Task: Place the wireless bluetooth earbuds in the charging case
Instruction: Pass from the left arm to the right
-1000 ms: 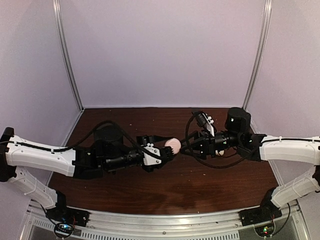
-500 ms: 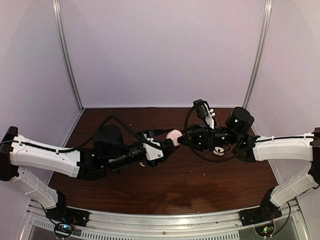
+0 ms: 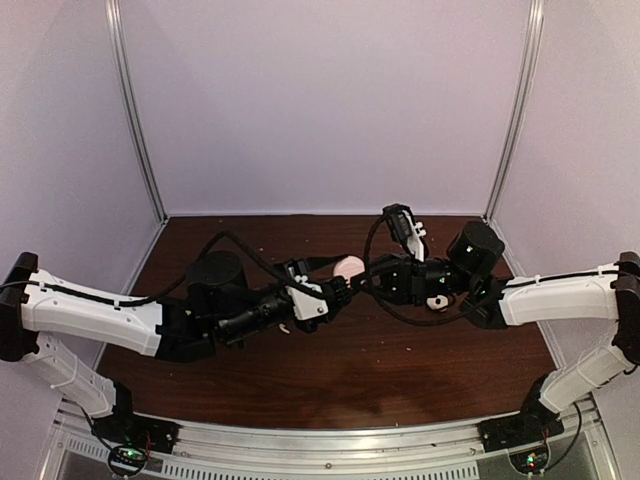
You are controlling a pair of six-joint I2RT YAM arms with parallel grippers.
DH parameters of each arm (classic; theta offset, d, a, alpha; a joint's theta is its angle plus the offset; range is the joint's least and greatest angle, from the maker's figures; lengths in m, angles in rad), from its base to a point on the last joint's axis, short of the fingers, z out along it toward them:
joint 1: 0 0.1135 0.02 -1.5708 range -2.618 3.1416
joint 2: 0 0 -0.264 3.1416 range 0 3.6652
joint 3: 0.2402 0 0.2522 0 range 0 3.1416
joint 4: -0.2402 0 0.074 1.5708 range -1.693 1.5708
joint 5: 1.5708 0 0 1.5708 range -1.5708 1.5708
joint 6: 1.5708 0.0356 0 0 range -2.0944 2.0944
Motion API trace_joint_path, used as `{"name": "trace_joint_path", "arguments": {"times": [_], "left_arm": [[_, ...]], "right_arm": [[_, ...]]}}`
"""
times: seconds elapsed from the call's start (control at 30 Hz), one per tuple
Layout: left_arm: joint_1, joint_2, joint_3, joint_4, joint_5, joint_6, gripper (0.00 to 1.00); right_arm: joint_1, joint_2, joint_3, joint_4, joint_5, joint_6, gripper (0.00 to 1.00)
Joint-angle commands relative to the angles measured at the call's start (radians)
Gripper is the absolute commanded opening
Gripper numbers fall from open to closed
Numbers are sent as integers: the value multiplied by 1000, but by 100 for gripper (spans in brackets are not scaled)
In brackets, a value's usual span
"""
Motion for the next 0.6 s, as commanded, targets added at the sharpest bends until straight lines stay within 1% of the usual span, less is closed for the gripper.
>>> {"name": "trace_joint_path", "arguments": {"times": [0.0, 0.13, 0.2, 0.23, 0.3, 0.37, 0.43, 0.47, 0.57], "left_arm": [[-4, 6, -1, 73, -19, 16, 35], [-6, 8, -4, 76, -13, 24, 36], [-6, 10, -5, 73, -12, 27, 39], [-6, 8, -4, 68, -11, 28, 44], [-6, 0, -7, 55, -8, 19, 58], [-6, -20, -25, 58, -19, -16, 76], [-6, -64, -64, 90, -15, -50, 95], [-6, -87, -85, 106, -8, -72, 97], [-5, -151, -125, 118, -3, -164, 98]], "right_arm": [[11, 8, -7, 49, 9, 18, 24], [12, 10, -5, 61, 6, 30, 18], [12, 9, -3, 62, 6, 32, 14], [11, 8, -4, 60, 6, 29, 13], [8, -2, 2, 28, 6, 7, 11], [4, -23, 12, -43, 13, -47, 10], [0, -54, 25, -149, 36, -131, 9], [-1, -72, 34, -217, 46, -188, 9], [-5, -114, 62, -401, 97, -344, 9]]}}
